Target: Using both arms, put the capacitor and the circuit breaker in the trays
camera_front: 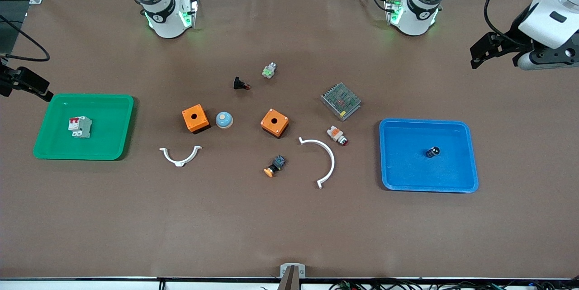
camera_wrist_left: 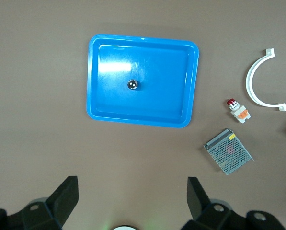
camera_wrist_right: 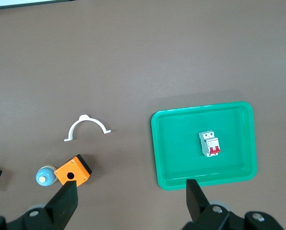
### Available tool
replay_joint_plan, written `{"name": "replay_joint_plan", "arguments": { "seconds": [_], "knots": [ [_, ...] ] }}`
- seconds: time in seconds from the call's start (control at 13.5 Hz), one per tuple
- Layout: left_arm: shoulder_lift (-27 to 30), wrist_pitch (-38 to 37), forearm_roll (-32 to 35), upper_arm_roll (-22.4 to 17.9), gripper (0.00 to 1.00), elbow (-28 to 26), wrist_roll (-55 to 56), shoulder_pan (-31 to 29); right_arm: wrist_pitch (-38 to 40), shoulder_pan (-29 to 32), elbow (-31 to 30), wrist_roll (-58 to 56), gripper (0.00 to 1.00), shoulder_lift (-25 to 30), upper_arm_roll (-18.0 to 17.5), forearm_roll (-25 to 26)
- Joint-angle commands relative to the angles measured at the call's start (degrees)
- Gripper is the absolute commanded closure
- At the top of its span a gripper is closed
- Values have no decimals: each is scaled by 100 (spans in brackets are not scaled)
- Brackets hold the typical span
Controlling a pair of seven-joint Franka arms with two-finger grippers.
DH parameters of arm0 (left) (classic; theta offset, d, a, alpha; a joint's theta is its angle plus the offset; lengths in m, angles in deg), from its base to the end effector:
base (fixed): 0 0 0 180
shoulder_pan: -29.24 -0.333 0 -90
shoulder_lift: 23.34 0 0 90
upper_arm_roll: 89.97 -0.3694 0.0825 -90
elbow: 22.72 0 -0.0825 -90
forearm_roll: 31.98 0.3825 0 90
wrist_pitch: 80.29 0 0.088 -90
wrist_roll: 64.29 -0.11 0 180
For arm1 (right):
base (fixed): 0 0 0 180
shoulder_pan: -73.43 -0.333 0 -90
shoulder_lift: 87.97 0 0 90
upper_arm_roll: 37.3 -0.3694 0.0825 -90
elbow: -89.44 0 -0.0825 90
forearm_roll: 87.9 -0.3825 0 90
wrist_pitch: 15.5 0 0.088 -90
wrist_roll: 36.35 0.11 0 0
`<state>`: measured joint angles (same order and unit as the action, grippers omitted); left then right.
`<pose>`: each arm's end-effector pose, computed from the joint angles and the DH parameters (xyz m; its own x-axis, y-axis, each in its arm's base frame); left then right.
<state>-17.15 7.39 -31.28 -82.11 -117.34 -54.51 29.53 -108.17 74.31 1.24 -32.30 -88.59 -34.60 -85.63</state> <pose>0.5036 -0.0756 0.6904 0.9995 0.0299 -0.0093 0.0296 -0.9991 -0.0290 0.5610 -0.0391 0.6881 0.9890 -0.1307 0.0698 -0.1334 -0.9904 0.0353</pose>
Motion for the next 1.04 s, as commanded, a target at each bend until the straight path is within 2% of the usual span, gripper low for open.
{"name": "replay_joint_plan", "arguments": {
  "seconds": [0.0, 0.96],
  "knots": [
    [-170, -5, -70, 6, 0, 259, -188, -47, 64, 26, 146, 52, 0, -78, -7, -104],
    [-188, -330, 9, 6, 0, 357, -161, -38, 56, -35, 155, 17, 0, -78, -16, -16]
  ]
}}
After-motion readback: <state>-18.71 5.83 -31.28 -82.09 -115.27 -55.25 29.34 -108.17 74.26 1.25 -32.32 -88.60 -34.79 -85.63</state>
